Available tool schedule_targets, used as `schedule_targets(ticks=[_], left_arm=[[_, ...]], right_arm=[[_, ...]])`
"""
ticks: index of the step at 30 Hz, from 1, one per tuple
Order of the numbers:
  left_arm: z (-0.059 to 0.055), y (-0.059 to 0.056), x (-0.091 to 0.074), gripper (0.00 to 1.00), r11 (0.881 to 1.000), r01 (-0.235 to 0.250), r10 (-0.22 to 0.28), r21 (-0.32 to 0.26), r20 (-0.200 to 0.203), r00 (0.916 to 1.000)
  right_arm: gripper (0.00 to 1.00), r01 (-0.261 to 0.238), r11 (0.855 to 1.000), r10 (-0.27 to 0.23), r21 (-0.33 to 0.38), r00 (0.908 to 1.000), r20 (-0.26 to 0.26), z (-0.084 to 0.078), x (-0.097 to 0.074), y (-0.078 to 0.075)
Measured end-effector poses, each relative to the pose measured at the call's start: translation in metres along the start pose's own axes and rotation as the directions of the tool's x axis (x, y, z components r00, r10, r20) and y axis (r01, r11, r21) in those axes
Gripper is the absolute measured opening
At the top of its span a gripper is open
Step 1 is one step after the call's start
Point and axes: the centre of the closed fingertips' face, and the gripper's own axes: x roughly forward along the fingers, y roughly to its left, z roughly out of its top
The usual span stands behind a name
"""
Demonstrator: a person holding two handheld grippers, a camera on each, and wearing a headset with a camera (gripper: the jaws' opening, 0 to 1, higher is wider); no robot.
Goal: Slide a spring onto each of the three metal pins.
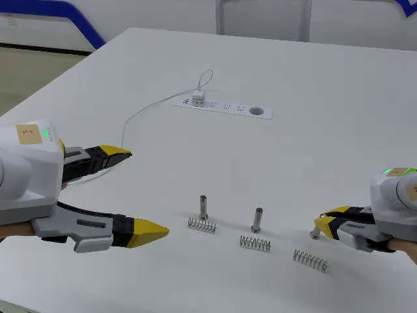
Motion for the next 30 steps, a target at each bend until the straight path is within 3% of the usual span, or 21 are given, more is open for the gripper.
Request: schedule_targets(ticks=[7, 10, 13, 16, 19, 30], left_arm=[[-0.003, -0.006, 0.001, 0.84, 1.000, 0.007, -0.007, -0.019, 0.005, 1.0000], [-0.004, -0.009, 0.004, 0.84, 1.000, 0.017, -0.017, -0.015, 0.000, 0.9999], [-0.004, -0.011, 0.007, 0.84, 1.000, 0.025, -0.025, -0.016, 0.001, 0.9997], [-0.003, -0.013, 0.009, 0.84, 0.999, 0.032, -0.032, -0.014, -0.001, 0.9995], [-0.003, -0.014, 0.009, 0.84, 0.999, 0.035, -0.036, -0.013, -0.003, 0.9994], [-0.004, -0.009, 0.006, 0.84, 0.999, 0.025, -0.025, -0.032, 0.004, 0.9997]], right_arm=[[0.17, 0.021, 0.999, -0.021, 0.024, 0.9992, 0.035, 0.001, -0.014, -0.003], [0.18, 0.017, 1.000, -0.018, 0.016, 0.9993, 0.031, -0.008, -0.019, 0.002], [0.18, -0.019, 1.000, 0.019, 0.000, 0.9998, 0.006, -0.022, -0.021, 0.012], [0.18, -0.091, 0.995, 0.091, -0.035, 0.9958, -0.014, -0.033, -0.019, 0.025], [0.18, -0.128, 0.988, 0.127, -0.084, 0.9916, -0.027, -0.037, -0.018, 0.035], [0.21, -0.195, 0.965, 0.178, -0.177, 0.9779, -0.110, -0.055, -0.003, 0.045]])
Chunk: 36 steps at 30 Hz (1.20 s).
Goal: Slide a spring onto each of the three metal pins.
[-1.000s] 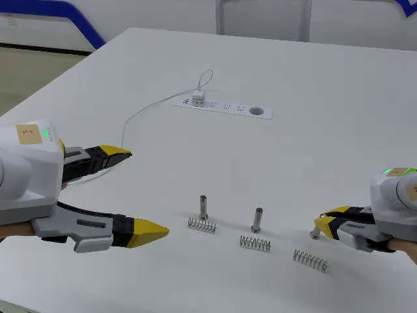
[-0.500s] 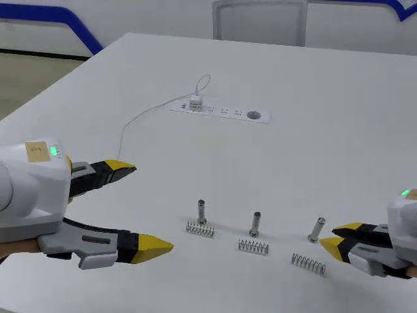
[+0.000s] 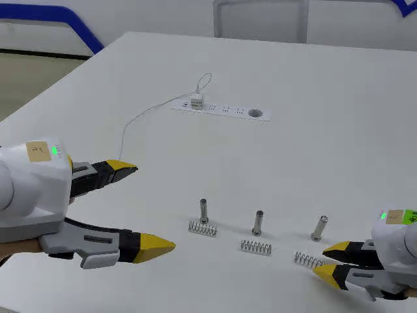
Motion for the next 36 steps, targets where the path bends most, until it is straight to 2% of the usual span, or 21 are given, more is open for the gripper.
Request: schedule_targets(ticks=[9, 11, 21, 29, 36], left_arm=[[0.000, 0.003, -0.003, 0.84, 1.000, -0.015, 0.015, -0.011, -0.001, 0.9999], [-0.001, 0.005, -0.003, 0.84, 1.000, -0.022, 0.022, -0.018, 0.002, 0.9998], [-0.002, 0.005, -0.004, 0.83, 0.999, -0.032, 0.032, -0.037, 0.006, 0.9995], [0.001, 0.002, -0.004, 0.83, 0.998, -0.029, 0.030, -0.047, 0.018, 0.9994], [0.004, -0.005, 0.000, 0.83, 1.000, -0.009, 0.009, -0.024, 0.011, 0.9999]], right_arm=[[0.20, -0.046, 0.998, 0.045, -0.047, 0.9988, -0.019, -0.006, 0.007, 0.000], [0.19, -0.062, 0.998, 0.061, -0.026, 0.9980, -0.012, -0.006, 0.006, 0.000], [0.11, -0.121, 0.990, 0.122, -0.077, 0.9925, 0.010, -0.005, 0.006, 0.002], [0.10, -0.140, 0.985, 0.140, -0.104, 0.9901, -0.001, -0.008, 0.002, 0.003], [0.10, -0.134, 0.982, 0.133, -0.134, 0.9909, -0.019, -0.007, 0.000, 0.001]])
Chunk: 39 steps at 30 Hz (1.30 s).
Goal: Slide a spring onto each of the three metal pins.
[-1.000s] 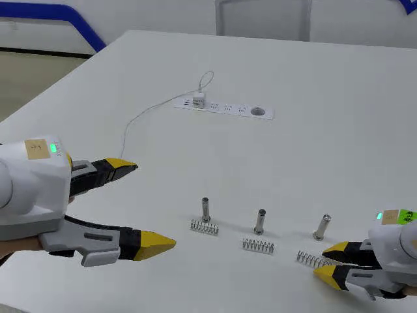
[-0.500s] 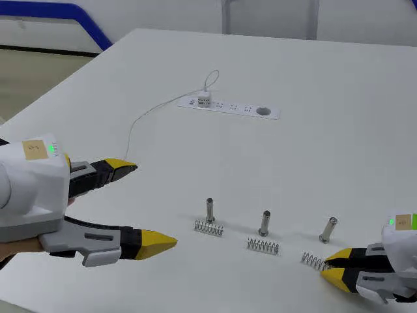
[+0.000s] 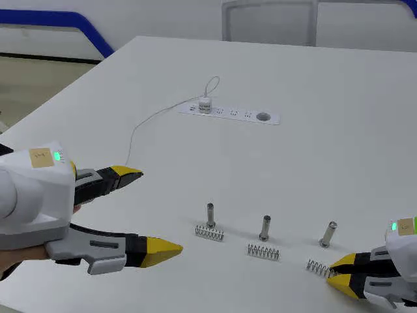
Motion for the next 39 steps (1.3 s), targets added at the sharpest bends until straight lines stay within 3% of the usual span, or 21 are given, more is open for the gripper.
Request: schedule_targets(ticks=[9, 18, 25, 39], left_arm=[[0.007, -0.004, 0.002, 0.78, 1.000, -0.007, 0.007, 0.019, 0.028, 0.9996], [0.020, -0.019, 0.018, 0.75, 0.998, 0.034, -0.036, 0.049, 0.050, 0.9981], [0.031, -0.031, 0.029, 0.71, 0.995, 0.056, -0.063, 0.079, 0.076, 0.9951], [0.036, -0.043, 0.040, 0.69, 0.989, 0.088, -0.098, 0.115, 0.076, 0.9923]], right_arm=[[0.10, 0.028, 0.999, -0.027, -0.036, 0.9995, 0.015, 0.017, -0.014, -0.002], [0.10, 0.053, 0.995, -0.049, -0.087, 0.9977, 0.047, 0.042, -0.034, -0.002], [0.10, 0.065, 0.990, -0.059, -0.127, 0.9970, 0.050, 0.049, -0.046, 0.000], [0.10, 0.097, 0.973, -0.083, -0.210, 0.9937, 0.075, 0.078, -0.066, 0.010]])
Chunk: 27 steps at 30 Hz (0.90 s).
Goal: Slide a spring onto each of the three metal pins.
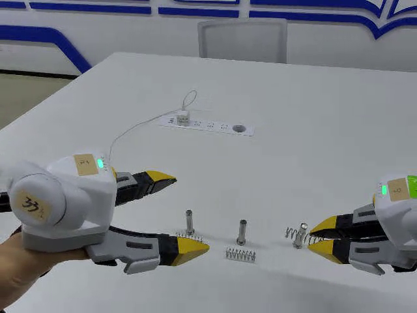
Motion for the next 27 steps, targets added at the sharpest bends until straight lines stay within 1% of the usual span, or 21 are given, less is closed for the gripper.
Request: schedule_targets(ticks=[3, 6, 9, 11, 14, 17, 20, 25, 26, 27], left_arm=[[0.001, -0.003, 0.003, 0.69, 1.000, 0.009, -0.009, 0.002, 0.003, 1.0000], [0.001, -0.007, 0.008, 0.69, 1.000, 0.024, -0.024, 0.003, 0.004, 0.9997], [0.000, -0.010, 0.013, 0.68, 0.999, 0.037, -0.037, 0.010, 0.000, 0.9993], [0.001, -0.011, 0.016, 0.68, 0.999, 0.041, -0.041, 0.020, -0.004, 0.9991], [0.002, -0.015, 0.021, 0.67, 0.998, 0.056, -0.056, 0.029, -0.007, 0.9984], [0.002, -0.019, 0.027, 0.63, 0.996, 0.074, -0.074, 0.040, -0.008, 0.9972], [0.000, -0.024, 0.034, 0.61, 0.995, 0.092, -0.092, 0.034, -0.010, 0.9957], [0.003, -0.035, 0.042, 0.57, 0.993, 0.120, -0.120, 0.011, 0.019, 0.9926], [0.005, -0.040, 0.044, 0.56, 0.991, 0.132, -0.132, -0.007, 0.033, 0.9907], [0.005, -0.042, 0.045, 0.56, 0.990, 0.139, -0.138, -0.018, 0.036, 0.9897]], right_arm=[[0.10, 0.002, 1.000, -0.002, -0.010, 0.9999, 0.011, 0.009, -0.003, 0.000], [0.10, 0.001, 1.000, -0.001, -0.003, 0.9993, 0.036, 0.020, -0.005, 0.001], [0.10, 0.005, 0.999, -0.003, -0.038, 0.9993, 0.037, 0.026, -0.004, 0.001], [0.10, -0.001, 0.999, 0.003, -0.041, 0.9991, 0.042, 0.029, -0.002, 0.002], [0.10, -0.013, 0.998, 0.016, -0.054, 0.9985, 0.052, 0.035, 0.000, 0.007], [0.10, -0.024, 0.997, 0.028, -0.072, 0.9976, 0.063, 0.041, 0.001, 0.012], [0.10, -0.031, 0.996, 0.037, -0.081, 0.9966, 0.073, 0.047, 0.002, 0.016], [0.10, -0.038, 0.995, 0.047, -0.088, 0.9940, 0.099, 0.058, 0.001, 0.021], [0.10, -0.041, 0.995, 0.051, -0.089, 0.9932, 0.105, 0.060, 0.002, 0.023], [0.10, -0.044, 0.995, 0.053, -0.091, 0.9929, 0.106, 0.061, 0.002, 0.024]])
